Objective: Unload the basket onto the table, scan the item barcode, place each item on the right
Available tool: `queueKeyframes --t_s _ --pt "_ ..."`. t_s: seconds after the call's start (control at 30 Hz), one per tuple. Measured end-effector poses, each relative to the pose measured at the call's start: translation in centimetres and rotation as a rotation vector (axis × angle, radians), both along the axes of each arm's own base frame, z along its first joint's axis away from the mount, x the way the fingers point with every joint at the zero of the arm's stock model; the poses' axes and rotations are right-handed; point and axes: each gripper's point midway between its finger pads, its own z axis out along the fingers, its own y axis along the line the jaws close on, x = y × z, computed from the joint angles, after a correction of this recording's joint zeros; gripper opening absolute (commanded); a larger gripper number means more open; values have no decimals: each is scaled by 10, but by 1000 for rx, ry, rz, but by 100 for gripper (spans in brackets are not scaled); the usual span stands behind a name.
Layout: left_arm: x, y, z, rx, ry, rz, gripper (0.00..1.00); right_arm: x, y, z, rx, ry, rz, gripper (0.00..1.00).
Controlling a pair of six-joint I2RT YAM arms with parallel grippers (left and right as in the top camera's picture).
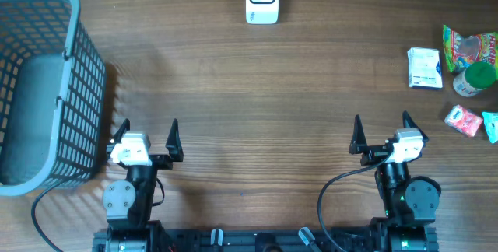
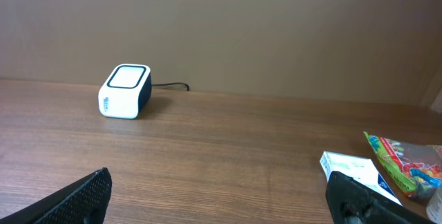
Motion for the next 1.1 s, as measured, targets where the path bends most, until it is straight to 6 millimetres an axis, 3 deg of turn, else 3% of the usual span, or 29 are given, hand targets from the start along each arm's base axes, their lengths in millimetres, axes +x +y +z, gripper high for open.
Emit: queueKeyframes --t_s 1.1 --pt "-1 0 5 4 -24 -1 100 0 0 0 0 0 0 100"
